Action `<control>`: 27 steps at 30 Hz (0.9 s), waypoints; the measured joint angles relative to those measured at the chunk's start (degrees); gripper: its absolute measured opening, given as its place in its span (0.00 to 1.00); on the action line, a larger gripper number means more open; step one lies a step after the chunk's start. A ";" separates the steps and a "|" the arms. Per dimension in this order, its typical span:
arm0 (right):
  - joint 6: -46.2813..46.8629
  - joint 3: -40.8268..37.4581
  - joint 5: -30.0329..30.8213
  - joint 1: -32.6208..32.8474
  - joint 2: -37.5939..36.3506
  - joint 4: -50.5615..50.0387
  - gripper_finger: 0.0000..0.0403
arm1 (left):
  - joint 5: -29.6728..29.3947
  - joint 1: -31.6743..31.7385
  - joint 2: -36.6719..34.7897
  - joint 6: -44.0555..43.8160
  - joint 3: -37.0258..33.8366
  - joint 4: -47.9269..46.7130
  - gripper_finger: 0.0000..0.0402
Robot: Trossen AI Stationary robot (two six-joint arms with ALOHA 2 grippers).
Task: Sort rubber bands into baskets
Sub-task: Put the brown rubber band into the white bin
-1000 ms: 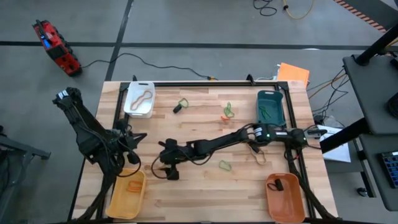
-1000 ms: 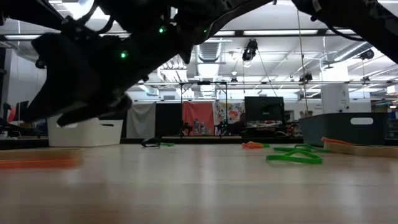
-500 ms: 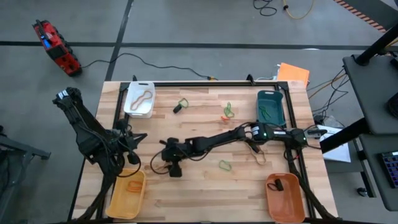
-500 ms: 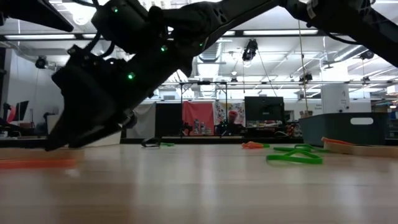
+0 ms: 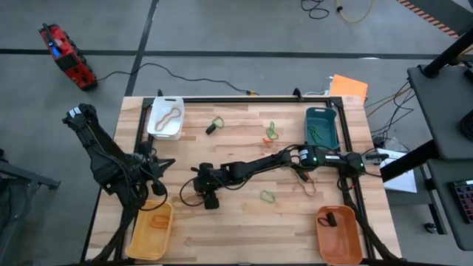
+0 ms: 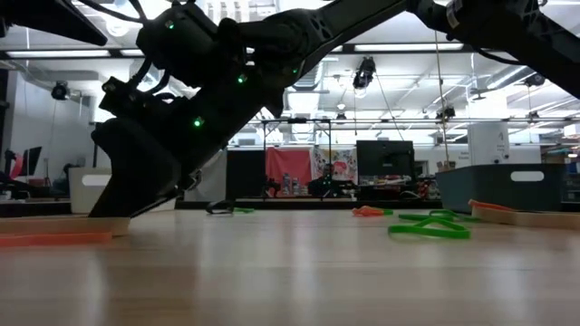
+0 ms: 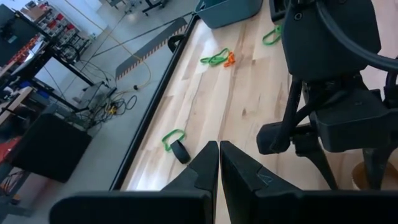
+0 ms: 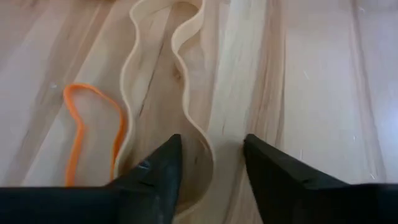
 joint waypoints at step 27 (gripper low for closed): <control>-11.28 -9.03 8.65 -0.39 -12.99 -21.76 0.02 | 8.72 0.17 0.07 21.42 -0.04 24.49 0.00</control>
